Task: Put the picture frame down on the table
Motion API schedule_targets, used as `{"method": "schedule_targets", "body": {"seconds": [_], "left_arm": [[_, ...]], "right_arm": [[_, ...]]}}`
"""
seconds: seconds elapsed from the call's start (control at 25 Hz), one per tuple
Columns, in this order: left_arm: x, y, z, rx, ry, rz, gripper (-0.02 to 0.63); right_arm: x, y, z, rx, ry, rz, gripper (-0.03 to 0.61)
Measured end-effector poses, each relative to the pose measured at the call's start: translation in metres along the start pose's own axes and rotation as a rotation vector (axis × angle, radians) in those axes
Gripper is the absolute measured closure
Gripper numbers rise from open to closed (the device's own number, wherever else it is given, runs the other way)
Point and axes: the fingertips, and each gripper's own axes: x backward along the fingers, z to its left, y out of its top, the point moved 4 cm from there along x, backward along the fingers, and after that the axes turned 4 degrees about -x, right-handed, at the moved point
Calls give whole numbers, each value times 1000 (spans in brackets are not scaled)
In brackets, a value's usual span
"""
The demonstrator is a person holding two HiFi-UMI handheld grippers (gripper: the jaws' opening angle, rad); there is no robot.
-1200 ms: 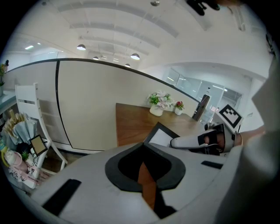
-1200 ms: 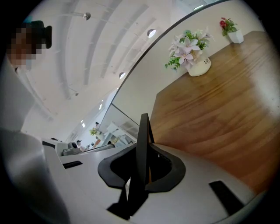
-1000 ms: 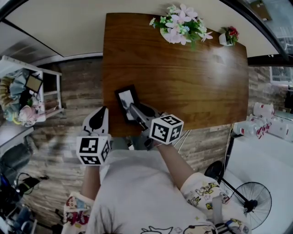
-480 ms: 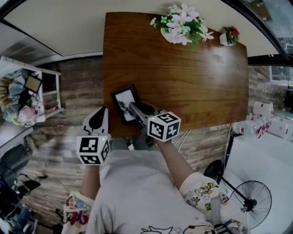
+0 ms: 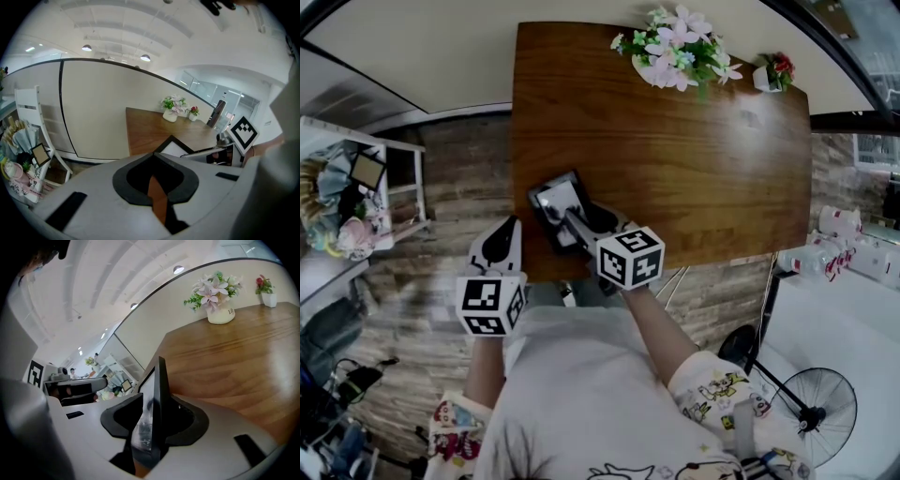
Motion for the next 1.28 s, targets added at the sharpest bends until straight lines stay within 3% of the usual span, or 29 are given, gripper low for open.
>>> {"method": "schedule_targets", "body": {"seconds": [0.48, 0.6, 1.28], "left_arm": [[-3, 1, 3, -3, -7, 2, 609], [-2, -1, 5, -2, -4, 2, 609], [2, -4, 9, -1, -8, -5, 610]], "right_arm": [[-5, -5, -3, 136, -72, 55, 385], [-5, -5, -6, 144, -98, 55, 355], [0, -8, -13, 146, -150, 43, 347]]}}
